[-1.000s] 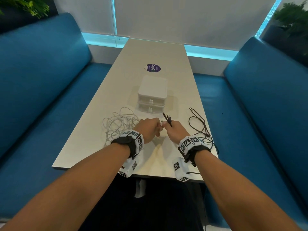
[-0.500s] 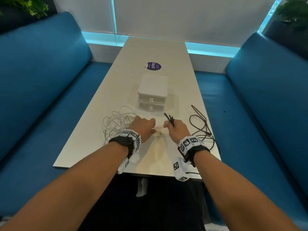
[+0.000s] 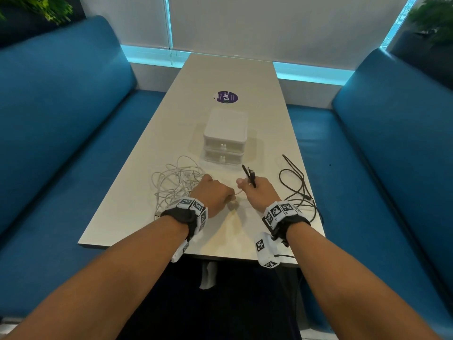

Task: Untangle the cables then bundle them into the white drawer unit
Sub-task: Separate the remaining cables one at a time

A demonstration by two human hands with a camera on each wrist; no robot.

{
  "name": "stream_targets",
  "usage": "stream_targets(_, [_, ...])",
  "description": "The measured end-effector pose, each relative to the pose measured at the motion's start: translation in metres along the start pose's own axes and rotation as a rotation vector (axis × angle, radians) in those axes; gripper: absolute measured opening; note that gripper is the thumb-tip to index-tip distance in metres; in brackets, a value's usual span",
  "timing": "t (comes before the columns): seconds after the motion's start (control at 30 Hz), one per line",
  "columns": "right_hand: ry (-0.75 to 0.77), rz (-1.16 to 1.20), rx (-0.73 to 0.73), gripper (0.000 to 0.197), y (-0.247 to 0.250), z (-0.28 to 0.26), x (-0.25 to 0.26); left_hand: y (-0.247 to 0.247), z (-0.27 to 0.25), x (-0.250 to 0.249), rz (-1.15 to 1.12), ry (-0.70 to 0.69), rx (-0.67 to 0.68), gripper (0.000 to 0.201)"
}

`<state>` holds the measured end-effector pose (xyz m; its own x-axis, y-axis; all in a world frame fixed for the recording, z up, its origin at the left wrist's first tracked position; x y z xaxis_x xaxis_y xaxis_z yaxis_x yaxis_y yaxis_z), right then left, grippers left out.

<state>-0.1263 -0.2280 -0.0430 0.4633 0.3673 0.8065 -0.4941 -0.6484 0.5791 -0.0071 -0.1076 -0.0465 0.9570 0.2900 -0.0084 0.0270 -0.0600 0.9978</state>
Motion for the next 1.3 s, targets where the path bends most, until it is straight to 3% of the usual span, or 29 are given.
stream_targets(0.13, [0.02, -0.266, 0.028, 0.034, -0.004, 0.005, -0.002, 0.002, -0.002, -0.004, 0.083, -0.023, 0.0, 0.03])
stream_targets(0.27, [-0.108, -0.496, -0.049, 0.035, 0.016, 0.005, -0.015, 0.006, -0.008, 0.011, 0.212, 0.021, 0.034, 0.037])
stream_targets(0.4, [-0.114, -0.358, -0.027, 0.034, 0.03, 0.004, -0.018, 0.006, -0.012, 0.018, 0.258, 0.021, 0.045, 0.037])
stream_targets(0.53, [0.02, -0.131, 0.023, 0.034, 0.02, 0.003, -0.001, 0.005, -0.007, -0.001, 0.266, -0.022, 0.066, 0.033])
stream_targets(0.67, [0.07, 0.038, 0.177, 0.038, 0.002, -0.005, 0.022, 0.004, -0.002, -0.013, 0.251, -0.017, 0.06, 0.032])
stream_targets(0.8, [0.035, -0.061, 0.261, 0.039, -0.008, -0.01, 0.027, 0.002, -0.003, -0.008, 0.246, -0.016, 0.058, 0.024])
stream_targets(0.9, [0.101, -0.429, 0.306, 0.034, 0.0, -0.009, 0.016, 0.004, -0.005, -0.002, 0.243, -0.053, 0.066, 0.022])
stream_targets(0.97, [0.089, -0.613, 0.241, 0.036, 0.013, -0.006, 0.002, 0.006, -0.007, 0.007, 0.246, -0.055, 0.08, 0.023])
stream_targets(1.13, [-0.045, -0.794, 0.005, 0.038, 0.049, -0.002, -0.02, 0.007, -0.009, 0.013, 0.287, -0.1, 0.049, 0.024])
stream_targets(1.3, [-0.13, -0.497, -0.068, 0.041, 0.041, 0.005, -0.012, 0.007, 0.002, -0.003, 0.237, -0.075, 0.038, 0.022])
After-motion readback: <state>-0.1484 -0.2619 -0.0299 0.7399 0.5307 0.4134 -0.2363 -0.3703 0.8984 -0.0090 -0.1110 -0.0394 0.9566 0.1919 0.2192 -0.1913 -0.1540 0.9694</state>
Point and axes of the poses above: each hand's wrist, its own z-axis towards the middle knuckle, its own y-axis out of the back of the hand, x = y × z, the point moved 1 cm from there along z, towards the middle knuckle, and after that the axes turned 1 degree about z, right-handed, at the moved point
